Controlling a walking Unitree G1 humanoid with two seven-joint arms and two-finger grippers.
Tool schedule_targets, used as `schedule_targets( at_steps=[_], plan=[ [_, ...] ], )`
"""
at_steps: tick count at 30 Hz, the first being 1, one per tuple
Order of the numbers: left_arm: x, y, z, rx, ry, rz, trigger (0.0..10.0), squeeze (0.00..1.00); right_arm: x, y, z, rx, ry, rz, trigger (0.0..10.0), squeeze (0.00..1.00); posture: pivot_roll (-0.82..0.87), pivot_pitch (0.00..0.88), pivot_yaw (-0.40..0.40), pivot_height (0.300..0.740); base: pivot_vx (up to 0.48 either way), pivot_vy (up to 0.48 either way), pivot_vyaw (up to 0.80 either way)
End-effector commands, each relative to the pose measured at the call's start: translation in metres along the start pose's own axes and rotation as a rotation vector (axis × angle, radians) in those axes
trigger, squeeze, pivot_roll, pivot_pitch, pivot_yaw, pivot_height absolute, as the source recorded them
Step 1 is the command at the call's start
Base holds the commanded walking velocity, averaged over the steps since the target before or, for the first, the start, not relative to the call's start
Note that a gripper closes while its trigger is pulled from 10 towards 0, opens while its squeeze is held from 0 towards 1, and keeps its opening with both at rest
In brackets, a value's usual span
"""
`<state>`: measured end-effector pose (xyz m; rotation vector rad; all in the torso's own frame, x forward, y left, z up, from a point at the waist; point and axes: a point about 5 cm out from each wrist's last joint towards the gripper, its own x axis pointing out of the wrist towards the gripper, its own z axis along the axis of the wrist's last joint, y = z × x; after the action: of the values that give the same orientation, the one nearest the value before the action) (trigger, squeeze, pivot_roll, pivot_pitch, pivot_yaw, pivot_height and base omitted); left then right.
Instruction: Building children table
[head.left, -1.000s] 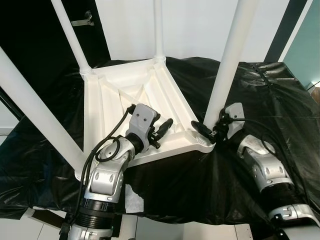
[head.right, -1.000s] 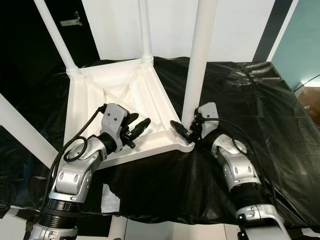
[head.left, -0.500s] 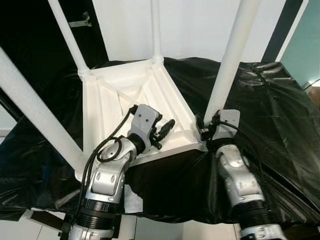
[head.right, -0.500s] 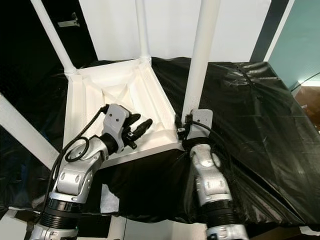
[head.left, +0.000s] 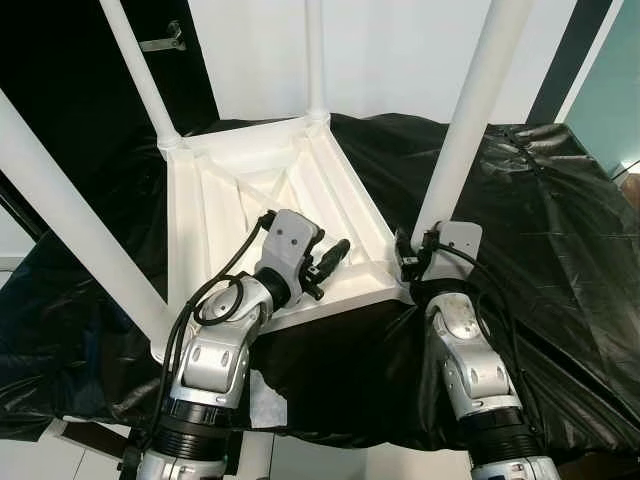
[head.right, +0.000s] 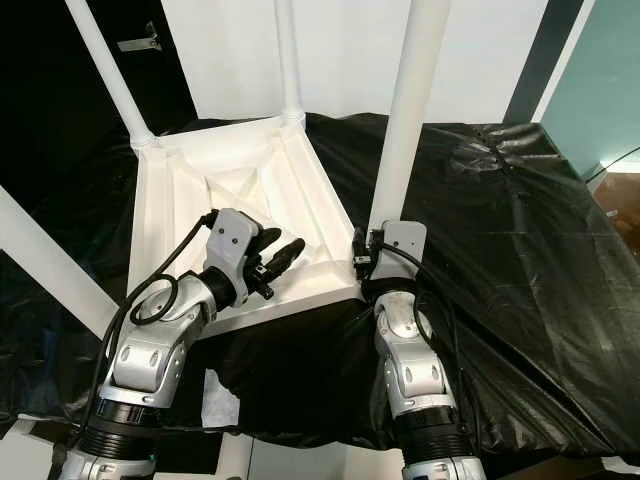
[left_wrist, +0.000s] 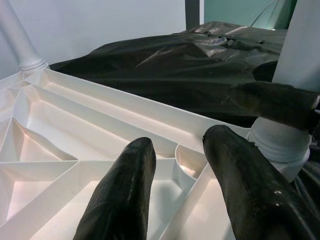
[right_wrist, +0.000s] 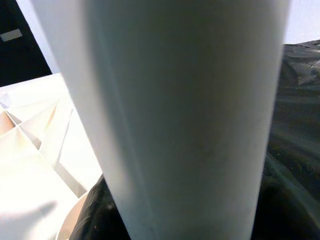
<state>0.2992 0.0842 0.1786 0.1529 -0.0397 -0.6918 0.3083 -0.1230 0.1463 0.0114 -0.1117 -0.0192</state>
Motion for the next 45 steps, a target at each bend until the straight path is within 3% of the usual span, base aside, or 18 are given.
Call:
schedule_targets(
  at_steps=[1, 2, 3, 4, 5, 18, 19, 21, 22, 25, 28, 35, 36, 37, 38, 45],
  plan=[
    [-0.001, 0.0, -0.001, -0.003, 0.003, 0.03, 10.0, 0.0, -0.003, 0.0, -0.004, 0.002, 0.017, -0.013, 10.0, 0.0, -0.05, 0.0, 0.028, 0.74, 0.0, 0.0, 0.0],
    [0.0, 0.0, -0.001, -0.003, 0.003, 0.029, 10.0, 0.0, -0.004, -0.002, -0.004, -0.001, 0.013, 0.0, 10.0, 0.31, -0.05, 0.002, 0.03, 0.74, 0.0, 0.0, 0.0],
    [0.0, 0.0, 0.0, -0.003, 0.003, 0.029, 10.0, 0.0, -0.004, -0.004, -0.003, 0.004, 0.004, 0.016, 10.0, 0.83, -0.05, 0.004, 0.03, 0.74, 0.0, 0.0, 0.0],
    [0.0, 0.0, 0.0, -0.004, 0.003, 0.029, 10.0, 0.0, -0.005, -0.005, -0.002, 0.008, -0.003, 0.028, 10.0, 0.83, -0.05, 0.004, 0.03, 0.74, 0.0, 0.0, 0.0],
    [0.0, 0.0, -0.001, -0.004, 0.003, 0.029, 10.0, 0.0, -0.006, -0.007, 0.0, 0.006, -0.017, 0.065, 10.0, 1.0, -0.06, 0.006, 0.03, 0.74, 0.0, 0.0, 0.0],
    [-0.001, 0.001, -0.001, -0.009, 0.004, 0.037, 10.0, 0.0, -0.013, -0.036, 0.009, -0.022, -0.048, 0.329, 10.0, 1.0, -0.07, 0.022, 0.025, 0.74, 0.0, 0.0, 0.0],
    [-0.001, 0.002, -0.001, -0.011, 0.003, 0.04, 10.0, 0.0, -0.012, -0.04, 0.01, -0.024, -0.037, 0.392, 10.0, 0.27, -0.07, 0.022, 0.024, 0.74, 0.0, 0.0, 0.0],
    [-0.001, 0.002, -0.001, -0.011, 0.003, 0.04, 10.0, 0.0, -0.012, -0.04, 0.01, -0.024, -0.037, 0.392, 10.0, 0.27, -0.07, 0.022, 0.024, 0.74, 0.0, 0.0, 0.0],
    [-0.001, 0.002, -0.001, -0.012, 0.002, 0.042, 10.0, 0.0, -0.01, -0.044, 0.011, -0.033, -0.027, 0.451, 10.0, 0.0, -0.07, 0.023, 0.023, 0.74, 0.0, 0.0, 0.0],
    [0.0, 0.003, -0.001, -0.013, 0.001, 0.045, 10.0, 0.0, -0.005, -0.047, 0.012, -0.048, -0.012, 0.521, 10.0, 0.0, -0.07, 0.023, 0.021, 0.74, 0.0, 0.0, 0.0],
    [0.001, 0.004, 0.0, -0.014, -0.005, 0.054, 10.0, 0.0, 0.014, -0.045, 0.011, -0.103, 0.045, 0.704, 10.0, 0.0, -0.06, 0.016, 0.018, 0.74, 0.0, 0.0, 0.0],
    [0.0, 0.006, 0.002, -0.009, -0.011, 0.066, 10.0, 0.0, 0.03, -0.038, 0.008, -0.123, 0.086, 0.797, 10.0, 0.0, -0.05, 0.008, 0.011, 0.74, 0.0, 0.0, 0.0],
    [0.0, 0.006, 0.002, -0.008, -0.011, 0.067, 10.0, 0.0, 0.03, -0.036, 0.007, -0.124, 0.086, 0.813, 4.8, 0.0, -0.05, 0.009, 0.011, 0.74, 0.0, 0.0, 0.0],
    [0.0, 0.006, 0.002, -0.007, -0.012, 0.068, 10.0, 0.0, 0.03, -0.034, 0.006, -0.115, 0.086, 0.821, 1.7, 0.0, -0.04, 0.006, 0.009, 0.74, 0.0, 0.0, 0.0],
    [0.0, 0.006, 0.002, -0.008, -0.012, 0.07, 10.0, 0.0, 0.03, -0.032, 0.006, -0.104, 0.086, 0.833, 0.0, 0.0, -0.04, 0.008, 0.006, 0.74, 0.0, 0.0, 0.0],
    [0.0, 0.006, 0.003, -0.01, -0.014, 0.076, 10.0, 0.0, 0.031, -0.032, 0.001, -0.079, 0.078, 0.846, 0.0, 0.0, -0.04, 0.009, 0.006, 0.74, 0.0, 0.0, 0.0]
  ],
)
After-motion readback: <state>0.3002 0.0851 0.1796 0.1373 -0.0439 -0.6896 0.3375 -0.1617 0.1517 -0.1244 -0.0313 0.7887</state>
